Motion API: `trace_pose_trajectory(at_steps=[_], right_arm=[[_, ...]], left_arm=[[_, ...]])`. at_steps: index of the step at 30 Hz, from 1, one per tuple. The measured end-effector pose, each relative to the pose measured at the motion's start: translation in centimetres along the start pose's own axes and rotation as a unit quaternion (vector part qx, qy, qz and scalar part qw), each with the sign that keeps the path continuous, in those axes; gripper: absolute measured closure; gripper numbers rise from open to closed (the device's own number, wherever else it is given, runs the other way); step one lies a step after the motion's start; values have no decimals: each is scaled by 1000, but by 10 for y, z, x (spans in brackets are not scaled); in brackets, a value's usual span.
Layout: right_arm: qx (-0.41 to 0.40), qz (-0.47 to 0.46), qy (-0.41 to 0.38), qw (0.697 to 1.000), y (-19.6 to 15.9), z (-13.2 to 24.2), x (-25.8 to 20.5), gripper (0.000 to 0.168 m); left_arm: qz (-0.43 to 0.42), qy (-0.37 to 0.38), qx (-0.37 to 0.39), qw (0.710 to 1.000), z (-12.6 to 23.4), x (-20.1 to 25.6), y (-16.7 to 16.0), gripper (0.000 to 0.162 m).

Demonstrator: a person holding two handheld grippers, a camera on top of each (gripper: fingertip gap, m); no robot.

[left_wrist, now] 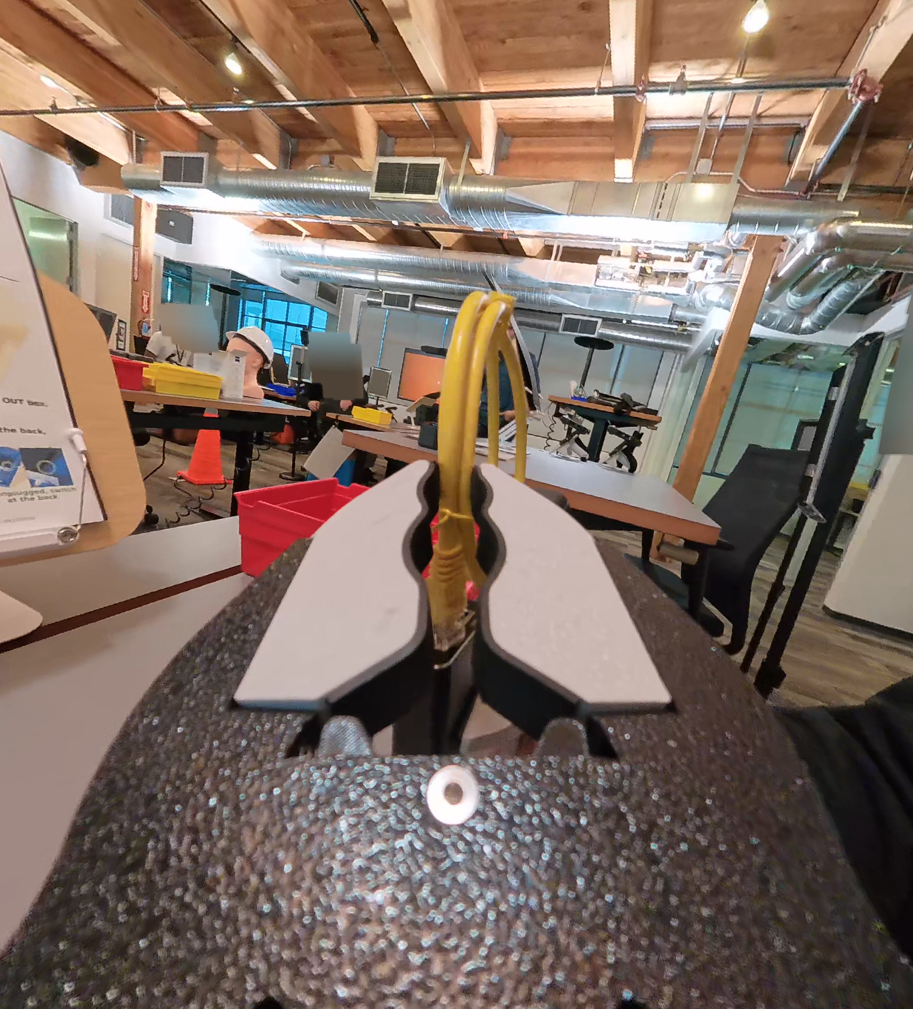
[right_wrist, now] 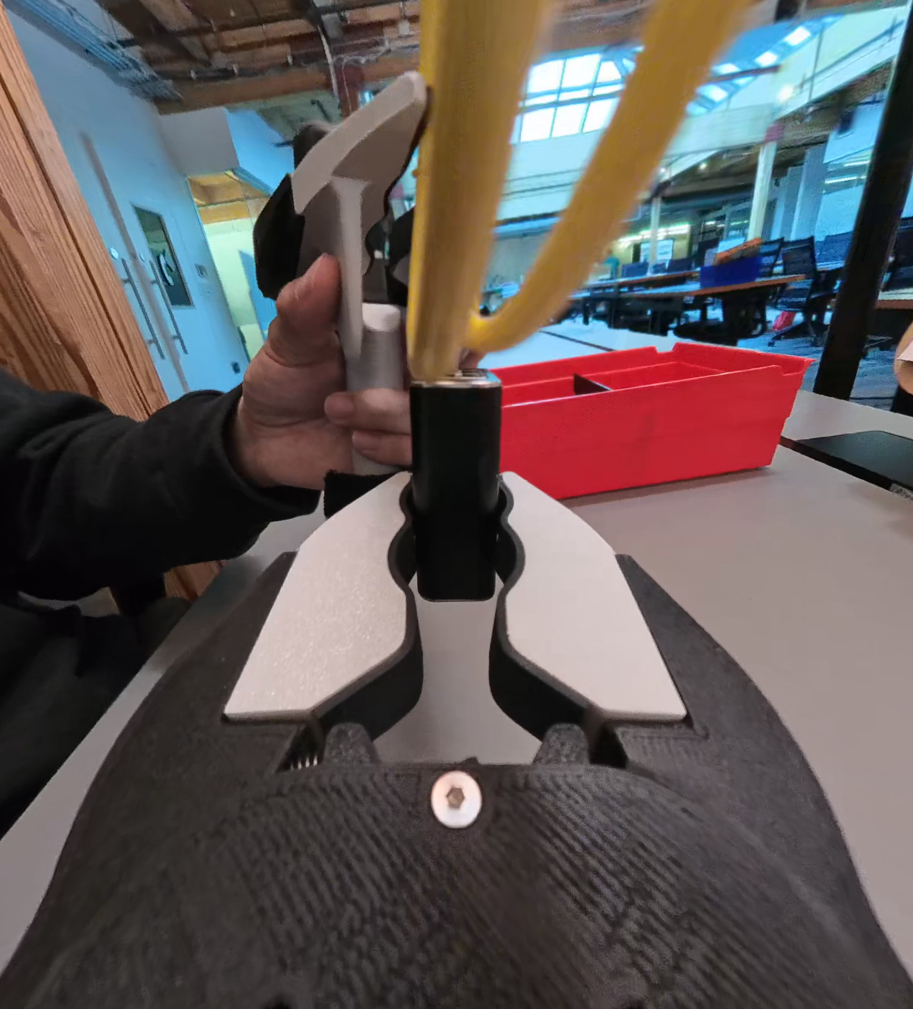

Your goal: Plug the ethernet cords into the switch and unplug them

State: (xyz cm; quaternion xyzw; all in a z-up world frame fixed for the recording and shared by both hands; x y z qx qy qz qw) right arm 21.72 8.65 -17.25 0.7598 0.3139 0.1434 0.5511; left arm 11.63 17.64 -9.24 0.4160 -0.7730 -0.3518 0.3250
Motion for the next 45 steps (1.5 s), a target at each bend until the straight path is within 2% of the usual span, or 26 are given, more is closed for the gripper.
trace_pose_trajectory(at_steps=[7, 12, 17, 21, 27, 30, 34, 42, 45], right_arm=[[9, 2, -7, 1000, 2, 0, 0, 142], [-61, 62, -2, 996, -7, -4, -4, 143], [-53, 41, -8, 998, -8, -4, -2, 143], [-4, -17, -30, 999, -4, -1, 5, 142], [-22, 21, -57, 998, -4, 0, 6, 143], [-38, 52, -61, 996, -4, -2, 4, 143], [-17, 30, -69, 997, -3, 1, 7, 143], [-18, 28, -73, 997, 3, 3, 7, 143], [-12, 24, -61, 998, 5, 5, 6, 143]], left_arm=[[48, 38, 53, 997, 6, -3, 0, 151], [54, 74, 51, 995, 8, -12, -13, 151], [36, 68, 45, 996, 6, -13, -15, 151], [12, 61, 48, 997, 6, -9, -9, 151], [12, 89, 29, 996, 6, -9, -11, 151], [-35, 91, 11, 995, 3, -5, -13, 151], [-65, 81, -22, 994, -1, -1, -14, 151], [-20, 77, -76, 994, -5, -5, -6, 151], [11, 50, -96, 994, -7, -3, -3, 151]])
Point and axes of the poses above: each gripper's, where its closed fingertips meet, z back along the fingers, y out of its top, x = y × z across the jaws, the point moved 8 cm from there along z, back along the fingers, and after that the axes turned 13 degrees about x, right-handed, at the moved point
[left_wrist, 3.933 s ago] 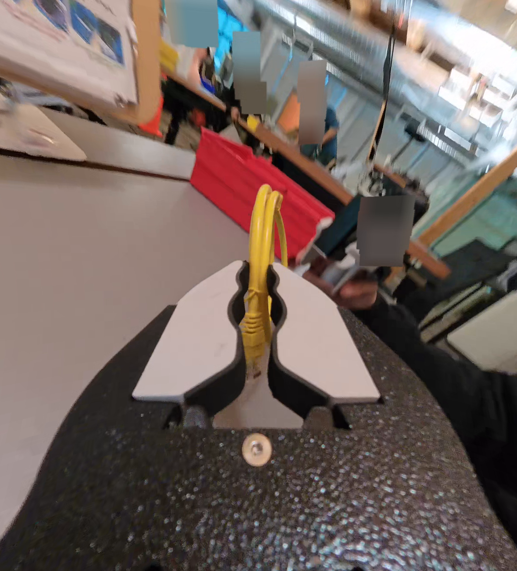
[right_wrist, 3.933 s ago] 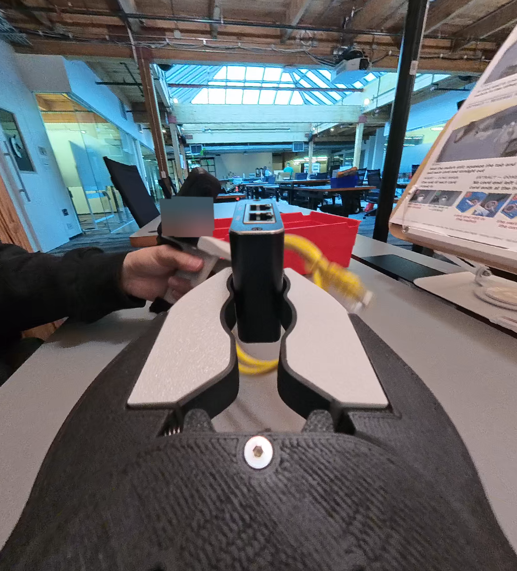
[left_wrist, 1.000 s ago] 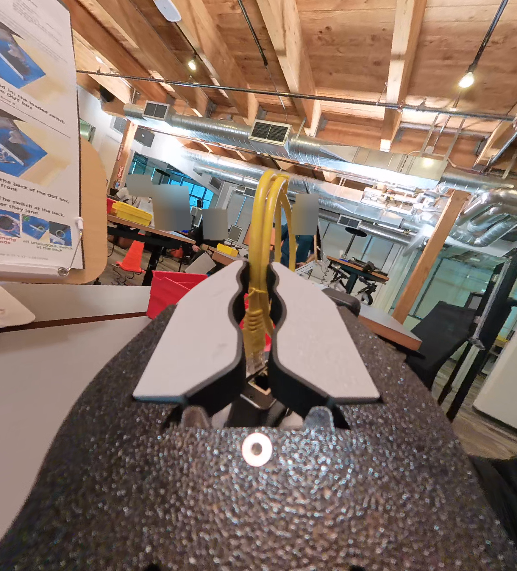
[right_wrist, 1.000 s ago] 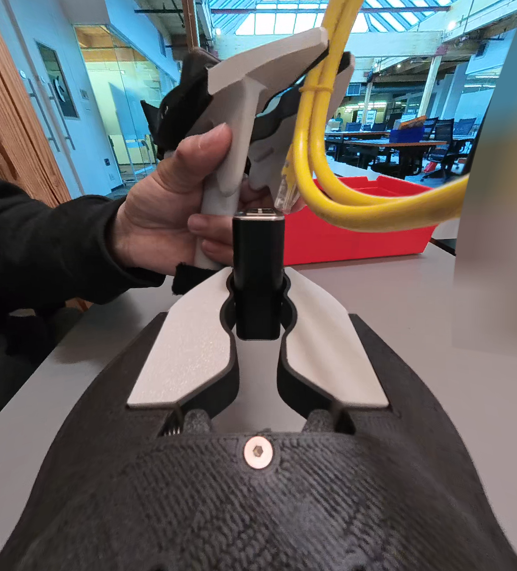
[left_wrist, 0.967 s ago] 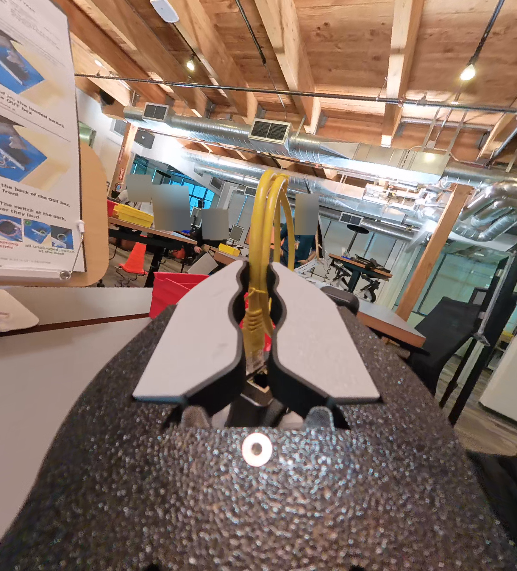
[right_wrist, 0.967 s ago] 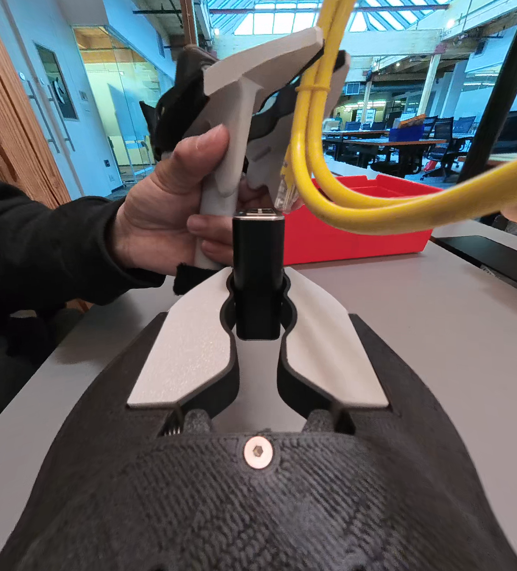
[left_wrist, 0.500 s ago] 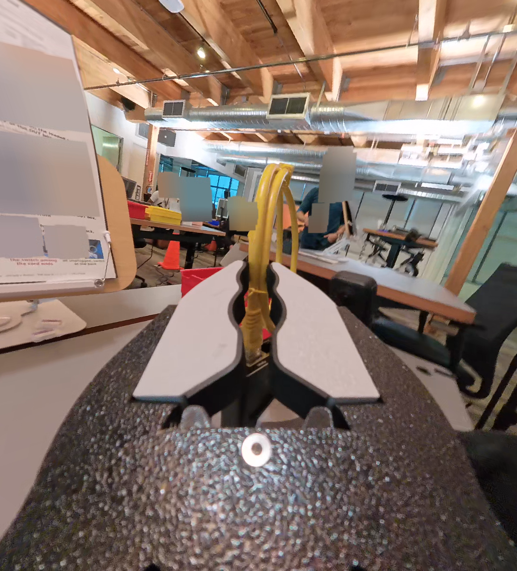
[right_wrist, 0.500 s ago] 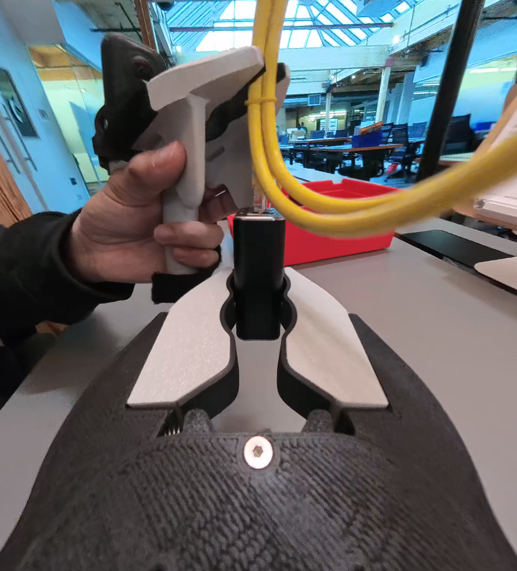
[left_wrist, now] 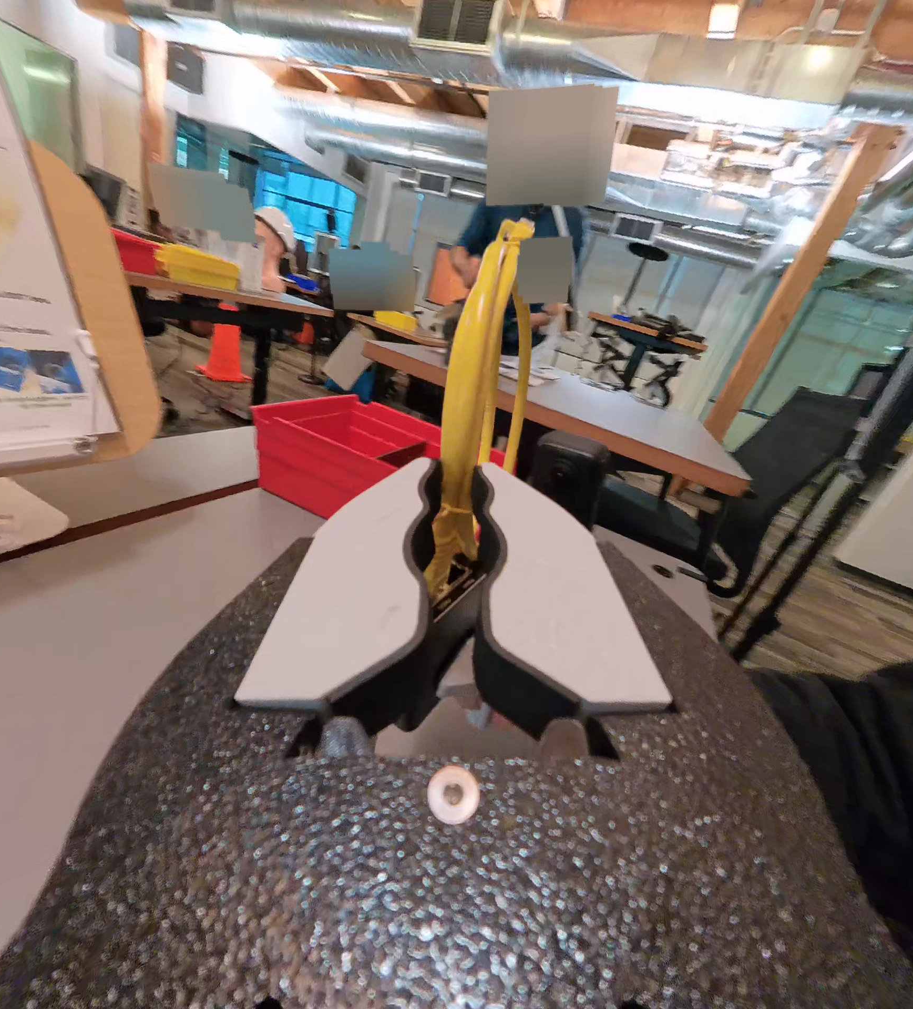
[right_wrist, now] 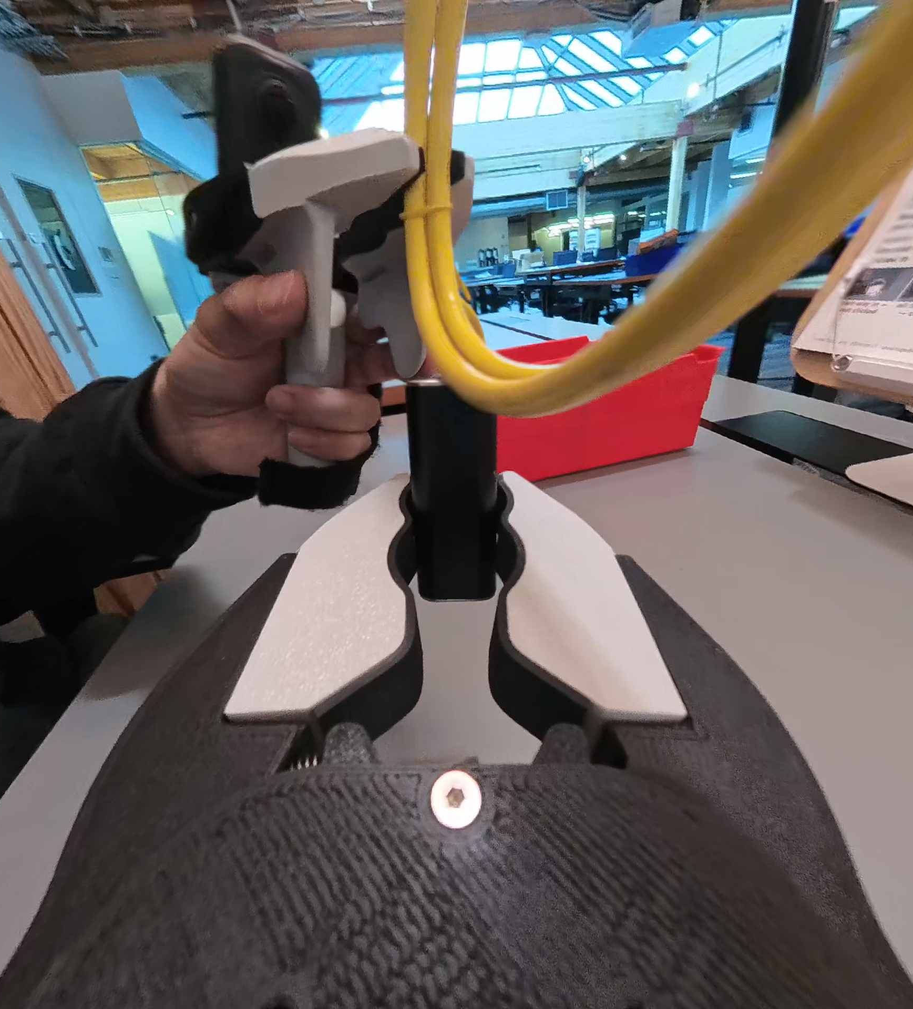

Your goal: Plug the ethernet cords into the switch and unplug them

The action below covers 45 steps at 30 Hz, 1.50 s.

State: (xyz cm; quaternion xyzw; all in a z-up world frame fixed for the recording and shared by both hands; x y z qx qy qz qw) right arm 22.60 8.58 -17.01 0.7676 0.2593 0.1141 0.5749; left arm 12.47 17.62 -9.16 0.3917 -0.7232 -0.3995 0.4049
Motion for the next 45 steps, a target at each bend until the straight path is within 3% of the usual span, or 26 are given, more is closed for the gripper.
trace_pose_trajectory(at_steps=[15, 23, 29, 36, 39, 45], right_arm=[[-19, -24, 130, 991, 1, -3, -17, 142], [-32, -23, 133, 990, 0, -4, -19, 142], [-10, -34, 131, 991, 4, -3, -18, 143], [59, -86, 126, 986, 6, -6, -17, 143], [46, -57, 120, 990, 6, -6, -17, 143], [75, -43, 102, 991, 14, -8, -20, 142]], left_arm=[[36, -182, -76, 980, 12, -1, 9, 145], [-16, -168, -124, 978, 13, 3, 6, 149], [-48, -151, -115, 981, 8, 7, 6, 149], [-30, -119, -106, 987, 3, 5, -1, 150], [-26, -122, -107, 986, 3, 5, -2, 150], [3, -116, -25, 993, 4, 5, -7, 150]])
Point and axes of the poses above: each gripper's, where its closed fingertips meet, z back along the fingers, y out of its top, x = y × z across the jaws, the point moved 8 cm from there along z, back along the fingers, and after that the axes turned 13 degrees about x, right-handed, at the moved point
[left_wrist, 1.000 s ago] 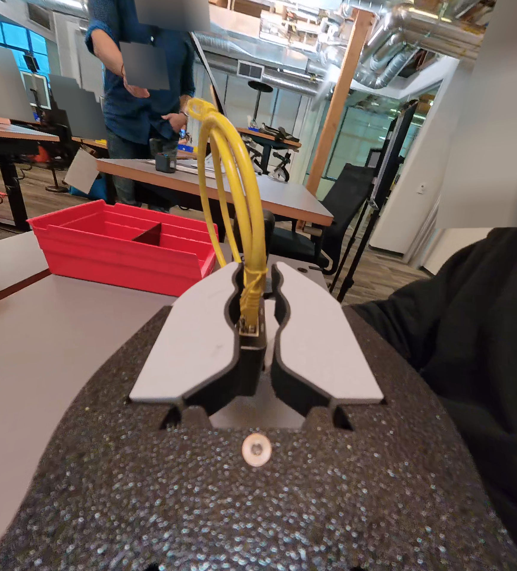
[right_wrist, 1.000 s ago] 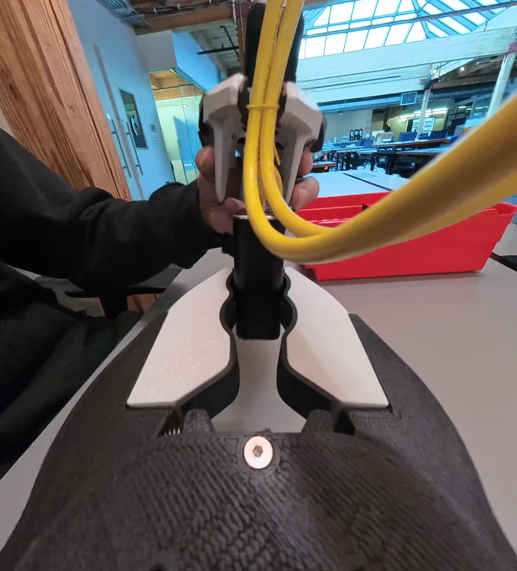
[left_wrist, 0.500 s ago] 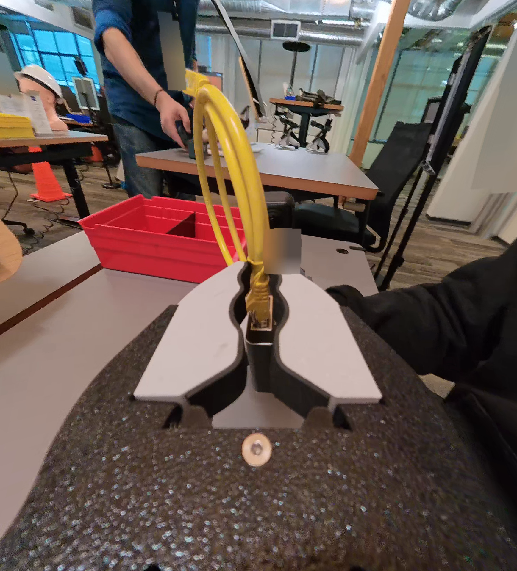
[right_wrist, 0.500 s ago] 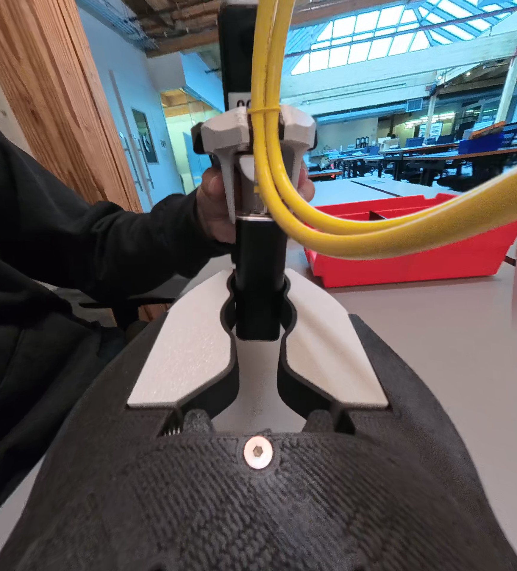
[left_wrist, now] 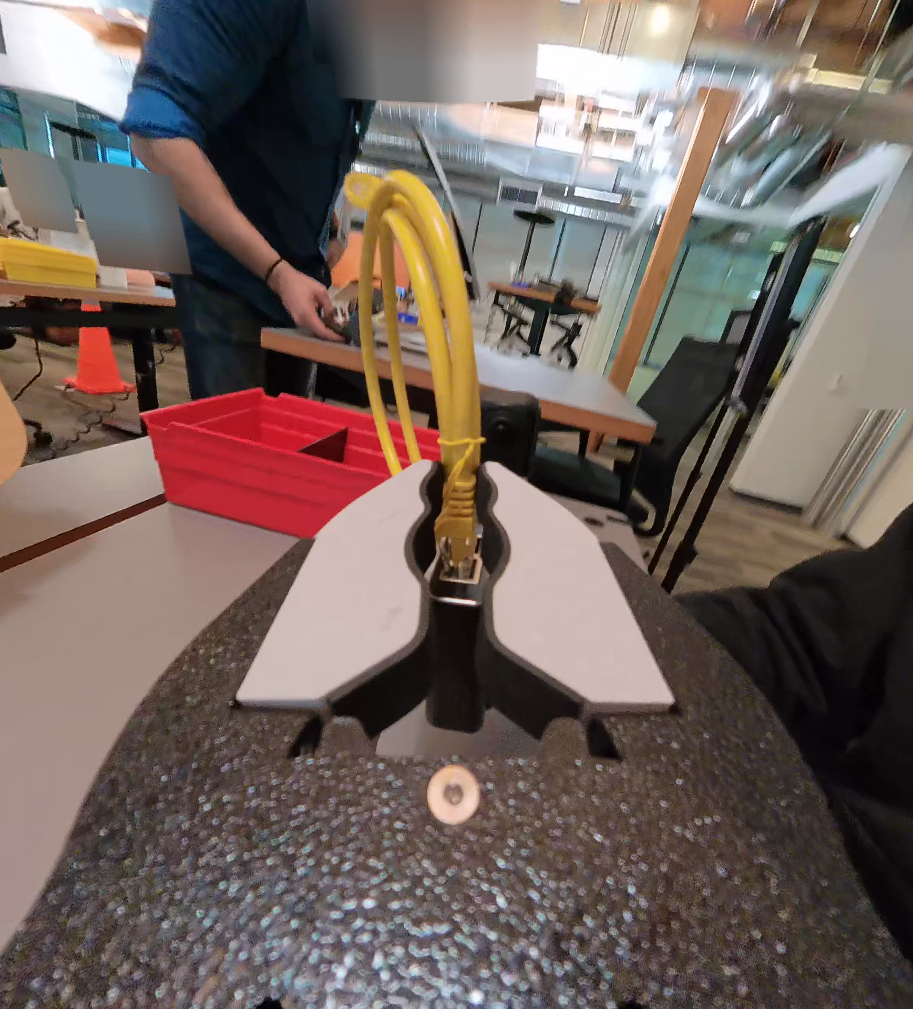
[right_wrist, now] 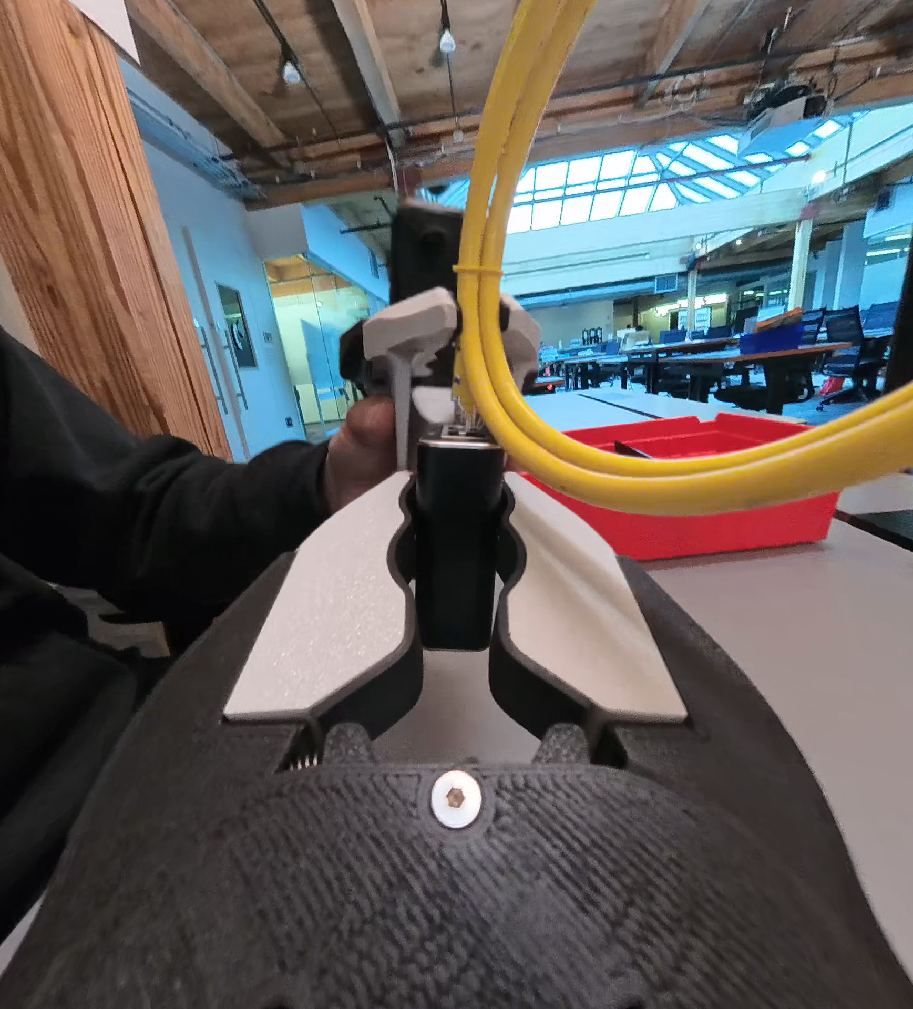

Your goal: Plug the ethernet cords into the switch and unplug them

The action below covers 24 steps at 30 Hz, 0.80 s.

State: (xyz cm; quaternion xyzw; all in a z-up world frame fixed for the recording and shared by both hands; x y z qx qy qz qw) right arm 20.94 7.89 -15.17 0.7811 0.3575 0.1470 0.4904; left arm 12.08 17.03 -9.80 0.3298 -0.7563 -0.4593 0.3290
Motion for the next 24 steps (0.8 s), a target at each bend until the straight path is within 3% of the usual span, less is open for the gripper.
trace_pose_trajectory(at_steps=[4, 12, 21, 24], right_arm=[[20, -11, -6, 1000, -1, -2, -1, 142], [10, 2, -17, 1000, 6, 1, 0, 142], [-31, 31, -10, 999, 2, 2, 0, 141], [-31, 27, -2, 999, 0, 1, -1, 142]], left_arm=[[10, 10, 24, 1000, 0, 0, -3, 150], [-26, 5, -70, 997, -6, 3, 7, 150], [-47, -17, -102, 994, -2, 5, 12, 150], [-51, -24, -113, 992, -3, 6, 17, 140]])
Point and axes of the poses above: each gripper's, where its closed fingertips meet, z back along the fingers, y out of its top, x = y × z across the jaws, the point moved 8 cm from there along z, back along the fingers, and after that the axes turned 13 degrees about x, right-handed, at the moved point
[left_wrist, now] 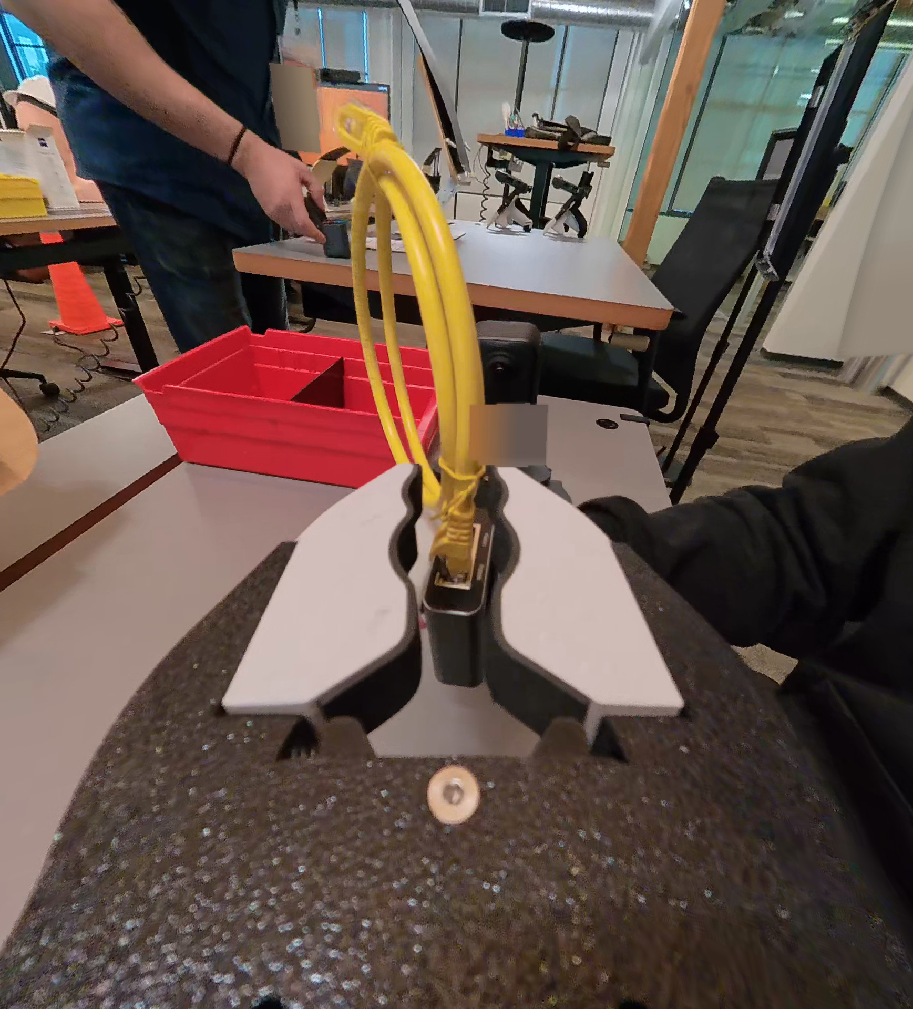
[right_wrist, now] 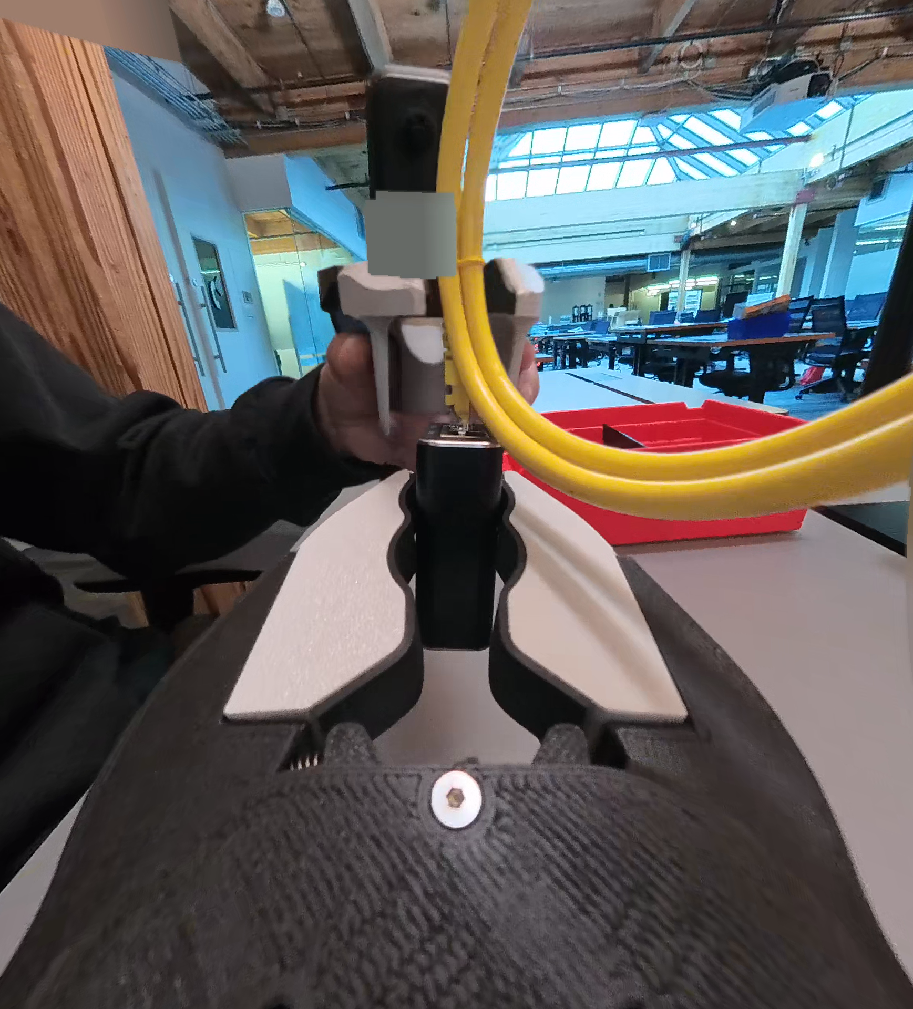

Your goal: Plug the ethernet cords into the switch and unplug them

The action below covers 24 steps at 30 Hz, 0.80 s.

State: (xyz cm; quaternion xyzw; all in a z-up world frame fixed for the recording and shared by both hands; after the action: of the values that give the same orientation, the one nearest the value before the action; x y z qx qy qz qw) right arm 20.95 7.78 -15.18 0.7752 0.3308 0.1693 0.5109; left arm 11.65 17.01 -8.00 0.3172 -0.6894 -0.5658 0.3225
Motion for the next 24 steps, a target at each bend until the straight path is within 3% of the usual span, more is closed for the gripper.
trace_pose_trajectory(at_steps=[6, 12, 18, 24], right_arm=[[-10, 1, 8, 1000, -1, 0, -1, 142], [-19, 2, 13, 1000, -1, -1, -2, 141], [-40, -1, 10, 999, -5, -1, 0, 142], [-47, 2, 10, 999, -5, 0, 0, 142]], left_arm=[[-13, -17, -39, 999, 5, 2, 12, 133], [-41, -33, -146, 988, 2, 3, 10, 150], [-72, -29, -230, 970, 0, 2, 17, 145], [-57, -35, -301, 951, -1, 1, 22, 153]])
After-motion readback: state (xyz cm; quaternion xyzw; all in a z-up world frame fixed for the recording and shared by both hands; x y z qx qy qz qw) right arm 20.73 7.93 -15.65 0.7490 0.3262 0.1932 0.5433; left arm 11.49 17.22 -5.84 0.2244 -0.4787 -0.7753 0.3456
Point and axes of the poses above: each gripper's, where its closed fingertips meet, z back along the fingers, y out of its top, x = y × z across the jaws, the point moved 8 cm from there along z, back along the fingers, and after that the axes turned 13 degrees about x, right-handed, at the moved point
